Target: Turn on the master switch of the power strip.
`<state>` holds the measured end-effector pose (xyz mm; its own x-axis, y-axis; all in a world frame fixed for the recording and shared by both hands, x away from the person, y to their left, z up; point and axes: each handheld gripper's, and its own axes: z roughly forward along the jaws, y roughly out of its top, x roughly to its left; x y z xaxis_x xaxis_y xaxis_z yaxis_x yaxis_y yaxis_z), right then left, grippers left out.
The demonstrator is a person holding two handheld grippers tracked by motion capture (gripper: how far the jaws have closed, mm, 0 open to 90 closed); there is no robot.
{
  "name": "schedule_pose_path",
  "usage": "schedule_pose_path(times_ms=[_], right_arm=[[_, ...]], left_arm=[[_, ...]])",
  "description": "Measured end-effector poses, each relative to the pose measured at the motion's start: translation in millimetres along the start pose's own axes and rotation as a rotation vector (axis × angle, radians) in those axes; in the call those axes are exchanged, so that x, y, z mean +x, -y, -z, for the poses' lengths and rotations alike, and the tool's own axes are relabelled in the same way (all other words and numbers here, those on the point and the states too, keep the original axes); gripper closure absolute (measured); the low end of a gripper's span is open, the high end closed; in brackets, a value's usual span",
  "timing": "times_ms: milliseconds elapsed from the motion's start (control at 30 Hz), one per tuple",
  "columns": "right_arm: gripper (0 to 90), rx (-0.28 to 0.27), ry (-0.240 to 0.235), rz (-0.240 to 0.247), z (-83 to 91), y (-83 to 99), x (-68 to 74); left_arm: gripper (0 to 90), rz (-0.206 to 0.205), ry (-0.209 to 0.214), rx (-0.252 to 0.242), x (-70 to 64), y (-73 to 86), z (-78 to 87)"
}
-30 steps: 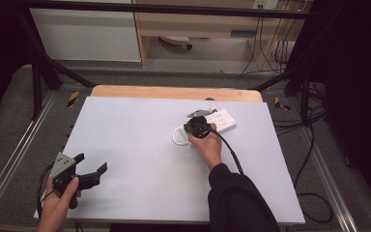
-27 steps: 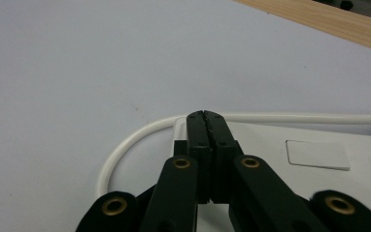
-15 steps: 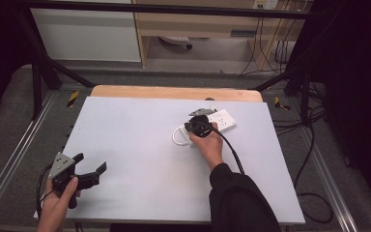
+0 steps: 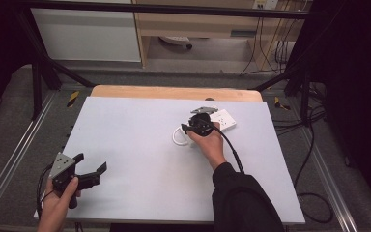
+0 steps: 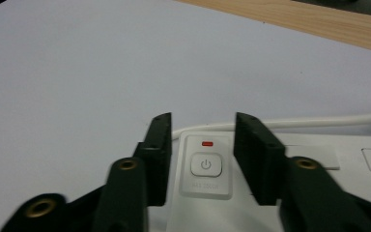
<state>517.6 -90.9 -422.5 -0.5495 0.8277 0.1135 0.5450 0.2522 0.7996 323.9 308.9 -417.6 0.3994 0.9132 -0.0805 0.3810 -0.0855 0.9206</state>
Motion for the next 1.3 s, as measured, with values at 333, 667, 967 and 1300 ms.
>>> schedule_pose_path(times_ms=[333, 667, 967, 1300], right_arm=[[20.1, 0.019, -0.001, -0.058, 5.3, -3.0, -4.3], [8.7, 0.002, 0.027, -0.065, 13.6, -8.6, -8.7], [7.6, -0.002, 0.014, -0.049, 16.6, -9.8, -6.9], [11.3, -0.008, 0.040, -0.024, 23.5, -12.2, -8.3]], left_arm=[[5.8, -0.003, -0.004, 0.005, -0.1, 0.4, -0.2], [5.6, -0.004, -0.004, 0.005, -0.1, 0.4, -0.2], [5.6, -0.003, -0.004, 0.004, 0.0, 0.5, 0.2], [5.6, -0.001, -0.004, 0.001, -0.1, 0.4, 0.4]])
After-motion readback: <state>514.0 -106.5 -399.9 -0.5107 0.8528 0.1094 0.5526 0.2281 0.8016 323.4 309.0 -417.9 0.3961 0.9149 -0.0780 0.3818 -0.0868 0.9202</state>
